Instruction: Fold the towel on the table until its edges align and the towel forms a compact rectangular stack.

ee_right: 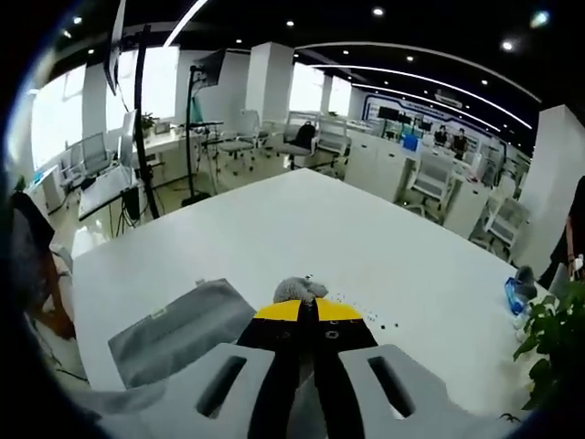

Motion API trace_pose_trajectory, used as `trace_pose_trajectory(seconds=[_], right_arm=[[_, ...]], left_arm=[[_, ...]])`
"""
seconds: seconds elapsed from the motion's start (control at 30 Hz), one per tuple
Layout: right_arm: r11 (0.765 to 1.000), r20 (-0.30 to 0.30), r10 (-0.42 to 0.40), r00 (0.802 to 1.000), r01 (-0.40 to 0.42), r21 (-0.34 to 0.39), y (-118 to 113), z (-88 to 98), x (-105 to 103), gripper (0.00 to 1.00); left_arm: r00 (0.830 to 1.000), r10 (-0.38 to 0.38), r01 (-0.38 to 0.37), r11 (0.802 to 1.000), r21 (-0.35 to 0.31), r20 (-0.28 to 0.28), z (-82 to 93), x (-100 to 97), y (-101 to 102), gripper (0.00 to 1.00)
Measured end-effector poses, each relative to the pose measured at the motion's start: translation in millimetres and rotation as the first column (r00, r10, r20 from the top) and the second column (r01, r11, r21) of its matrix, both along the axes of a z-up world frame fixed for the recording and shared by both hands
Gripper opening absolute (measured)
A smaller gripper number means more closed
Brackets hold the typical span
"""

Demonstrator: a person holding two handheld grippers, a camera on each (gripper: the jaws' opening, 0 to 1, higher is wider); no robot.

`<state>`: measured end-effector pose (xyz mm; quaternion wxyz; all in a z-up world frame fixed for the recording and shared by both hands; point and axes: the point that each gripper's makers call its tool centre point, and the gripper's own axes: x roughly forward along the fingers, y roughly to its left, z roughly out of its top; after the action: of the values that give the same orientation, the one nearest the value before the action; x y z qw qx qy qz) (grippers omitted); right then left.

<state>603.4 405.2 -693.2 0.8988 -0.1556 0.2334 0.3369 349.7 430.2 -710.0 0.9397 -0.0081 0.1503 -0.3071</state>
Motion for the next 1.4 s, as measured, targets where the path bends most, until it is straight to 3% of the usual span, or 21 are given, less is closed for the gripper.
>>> trace_pose_trajectory(seconds=[0.23,0.53,1.4], right_arm=[[0.998,-0.003,0.052,0.999,-0.052,-0.026,32,-13.1,-11,0.01],[0.994,-0.028,0.095,0.995,-0.097,-0.057,66,-39.6,-6,0.01],[0.987,-0.095,0.127,0.987,-0.135,-0.09,117,-92.4,-13,0.01]], left_arm=[[0.998,0.053,-0.053,0.998,0.018,-0.014,-18.1,-7.4,18,0.03],[0.995,0.1,-0.099,0.993,0.059,-0.022,-38.2,-11.8,43,0.03],[0.974,0.21,-0.203,0.975,0.088,-0.082,-84.5,-15.9,91,0.03]])
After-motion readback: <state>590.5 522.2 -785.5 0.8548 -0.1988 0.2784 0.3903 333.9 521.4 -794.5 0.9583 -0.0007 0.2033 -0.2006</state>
